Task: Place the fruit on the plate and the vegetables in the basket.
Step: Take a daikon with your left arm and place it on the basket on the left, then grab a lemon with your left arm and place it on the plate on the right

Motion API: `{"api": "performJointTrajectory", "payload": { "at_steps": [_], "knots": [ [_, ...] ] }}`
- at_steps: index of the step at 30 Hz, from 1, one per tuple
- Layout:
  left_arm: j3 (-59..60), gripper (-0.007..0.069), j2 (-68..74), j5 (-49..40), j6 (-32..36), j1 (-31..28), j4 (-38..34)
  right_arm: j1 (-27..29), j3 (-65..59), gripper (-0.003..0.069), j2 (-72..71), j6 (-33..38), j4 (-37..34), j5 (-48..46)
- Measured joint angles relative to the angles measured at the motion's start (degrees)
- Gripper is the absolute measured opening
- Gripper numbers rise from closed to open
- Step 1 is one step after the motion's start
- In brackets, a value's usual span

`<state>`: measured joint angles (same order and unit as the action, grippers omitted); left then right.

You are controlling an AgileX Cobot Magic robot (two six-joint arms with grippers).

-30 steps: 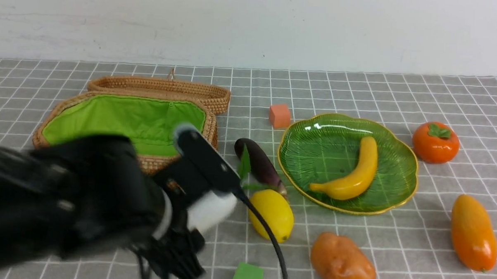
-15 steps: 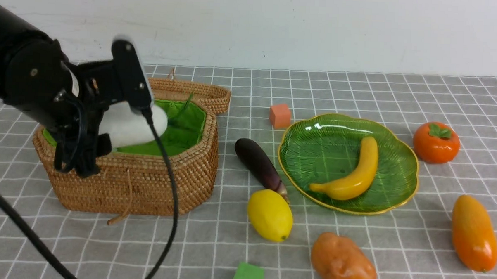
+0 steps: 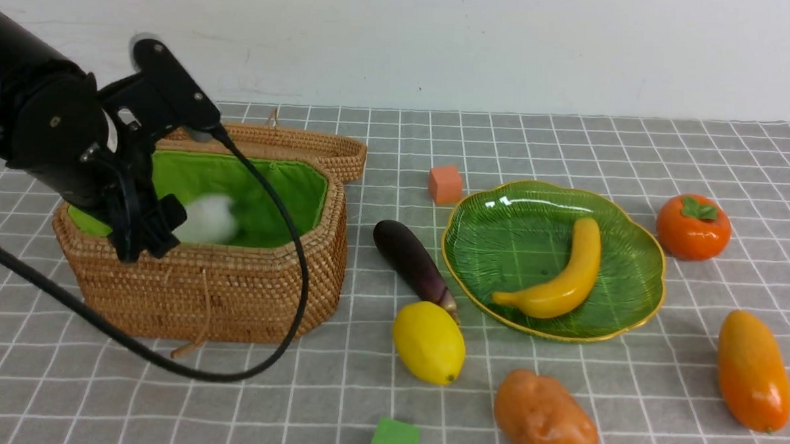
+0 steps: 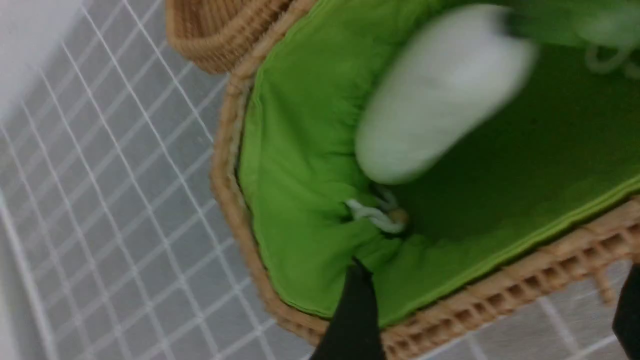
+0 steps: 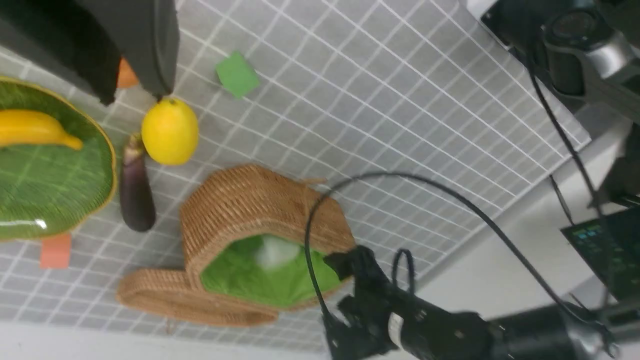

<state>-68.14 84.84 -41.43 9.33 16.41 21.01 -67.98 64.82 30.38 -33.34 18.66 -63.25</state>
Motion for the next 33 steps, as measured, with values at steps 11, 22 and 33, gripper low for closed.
{"api": "performJointTrajectory", "payload": {
  "at_steps": [11,22,33],
  "knots": [
    [-0.3,-0.0013,-3.9,-10.2,-20.9,22.2,-24.4,0.0,0.0,0.0119,0.0,-1.1,-0.1,-9.5],
    [-14.7,0.0426,18.2,-11.6,-42.1,32.0,-19.3,0.0,0.0,0.0124,0.0,0.3,-0.2,-9.5],
    [-27.7,0.0665,33.4,-11.5,-59.2,32.0,-1.9,0.0,0.0,0.0128,0.0,4.6,-1.0,-9.5]
  ]
}}
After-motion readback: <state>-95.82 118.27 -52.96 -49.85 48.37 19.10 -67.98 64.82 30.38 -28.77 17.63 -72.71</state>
